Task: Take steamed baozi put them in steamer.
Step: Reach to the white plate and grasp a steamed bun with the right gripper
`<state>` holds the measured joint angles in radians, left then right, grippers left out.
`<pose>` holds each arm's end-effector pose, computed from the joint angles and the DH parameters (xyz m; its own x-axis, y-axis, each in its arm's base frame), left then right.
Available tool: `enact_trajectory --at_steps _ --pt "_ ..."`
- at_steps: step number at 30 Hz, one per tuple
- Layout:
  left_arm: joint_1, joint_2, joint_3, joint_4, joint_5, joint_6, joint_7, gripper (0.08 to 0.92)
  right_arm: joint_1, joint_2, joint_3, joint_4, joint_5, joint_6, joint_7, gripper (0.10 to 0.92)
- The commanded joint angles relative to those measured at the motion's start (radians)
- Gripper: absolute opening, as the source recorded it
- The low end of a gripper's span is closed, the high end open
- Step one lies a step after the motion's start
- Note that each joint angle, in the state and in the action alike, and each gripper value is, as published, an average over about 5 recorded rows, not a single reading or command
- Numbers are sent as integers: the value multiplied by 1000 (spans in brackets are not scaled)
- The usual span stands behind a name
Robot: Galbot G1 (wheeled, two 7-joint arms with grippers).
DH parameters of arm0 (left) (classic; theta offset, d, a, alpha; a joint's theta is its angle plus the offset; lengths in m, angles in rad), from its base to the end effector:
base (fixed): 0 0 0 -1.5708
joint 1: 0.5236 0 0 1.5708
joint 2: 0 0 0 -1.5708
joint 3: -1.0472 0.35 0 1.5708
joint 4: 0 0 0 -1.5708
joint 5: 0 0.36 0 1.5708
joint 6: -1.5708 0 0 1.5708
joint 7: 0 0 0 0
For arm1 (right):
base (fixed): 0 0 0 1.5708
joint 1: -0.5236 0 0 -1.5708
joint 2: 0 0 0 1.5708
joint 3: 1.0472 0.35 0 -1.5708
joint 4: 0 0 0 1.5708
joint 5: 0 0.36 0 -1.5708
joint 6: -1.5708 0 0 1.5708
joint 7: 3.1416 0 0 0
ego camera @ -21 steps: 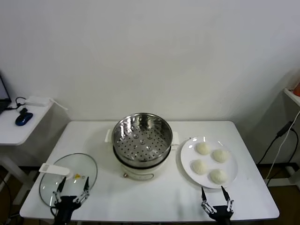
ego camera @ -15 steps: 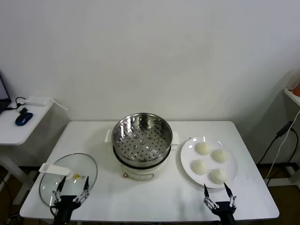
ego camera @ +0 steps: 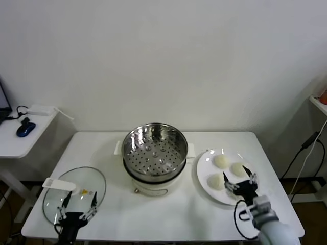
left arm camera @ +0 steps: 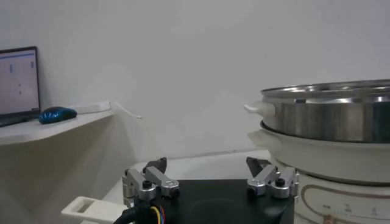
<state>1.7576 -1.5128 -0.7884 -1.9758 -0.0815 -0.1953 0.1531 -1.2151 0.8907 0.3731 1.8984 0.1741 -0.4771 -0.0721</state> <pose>0.1099 0.0985 -0.3620 -0.9939 -0.0475 0.0994 -0.0351 0.9919 0.1222 0.2965 -0.1075 -0.2675 -0.8851 -0.1479 0.4412 -0.3447 0.8453 -0.4082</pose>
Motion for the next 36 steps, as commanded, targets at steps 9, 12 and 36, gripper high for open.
enact_trajectory --at_steps 9,12,36 --pt "9 8 2 15 14 -27 13 823 1010 -457 -908 -288 37 -264 -429 823" --pt "14 6 7 12 18 -34 18 823 1304 -461 -1223 -380 40 -172 -564 823" --pt "-11 37 1 90 12 -53 31 823 1697 42 -1881 -1020 159 309 -1034 823"
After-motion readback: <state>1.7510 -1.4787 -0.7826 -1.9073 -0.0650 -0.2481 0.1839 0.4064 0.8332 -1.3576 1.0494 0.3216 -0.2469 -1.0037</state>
